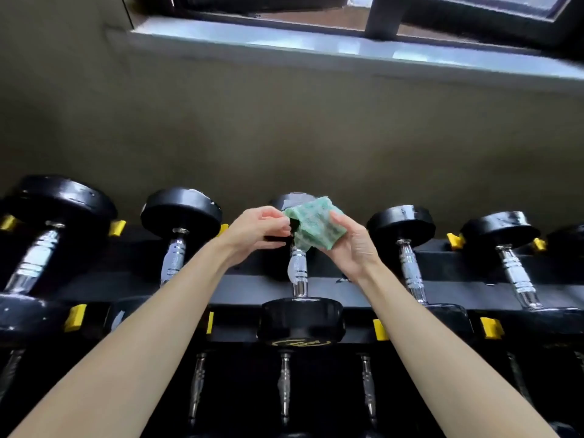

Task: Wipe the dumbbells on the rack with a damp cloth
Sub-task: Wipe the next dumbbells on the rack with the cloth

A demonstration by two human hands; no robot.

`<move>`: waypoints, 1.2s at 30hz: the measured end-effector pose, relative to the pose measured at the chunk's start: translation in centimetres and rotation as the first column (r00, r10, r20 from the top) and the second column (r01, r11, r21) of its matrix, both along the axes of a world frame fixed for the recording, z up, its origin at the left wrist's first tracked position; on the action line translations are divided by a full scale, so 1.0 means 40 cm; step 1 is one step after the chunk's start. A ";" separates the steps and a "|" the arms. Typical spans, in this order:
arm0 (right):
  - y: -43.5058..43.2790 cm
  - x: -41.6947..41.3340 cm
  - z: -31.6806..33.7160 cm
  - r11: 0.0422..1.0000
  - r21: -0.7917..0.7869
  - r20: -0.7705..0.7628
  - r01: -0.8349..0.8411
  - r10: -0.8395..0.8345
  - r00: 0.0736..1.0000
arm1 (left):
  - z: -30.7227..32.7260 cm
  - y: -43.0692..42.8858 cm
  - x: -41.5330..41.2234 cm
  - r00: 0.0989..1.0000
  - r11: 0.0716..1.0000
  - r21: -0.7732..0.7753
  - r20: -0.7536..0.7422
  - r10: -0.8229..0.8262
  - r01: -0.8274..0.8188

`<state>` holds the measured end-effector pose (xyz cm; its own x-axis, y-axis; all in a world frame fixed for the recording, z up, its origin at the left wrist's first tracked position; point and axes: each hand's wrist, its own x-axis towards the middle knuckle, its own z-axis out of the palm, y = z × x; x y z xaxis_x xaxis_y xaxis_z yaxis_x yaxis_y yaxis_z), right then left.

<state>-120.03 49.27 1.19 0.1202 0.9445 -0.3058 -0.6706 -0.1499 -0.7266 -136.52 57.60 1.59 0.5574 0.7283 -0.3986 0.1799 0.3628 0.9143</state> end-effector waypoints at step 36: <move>0.045 0.054 -0.155 0.984 -0.152 0.982 -0.091 0.160 0.100 | -0.226 0.018 0.059 0.702 0.793 0.489 -0.703 0.110 0.365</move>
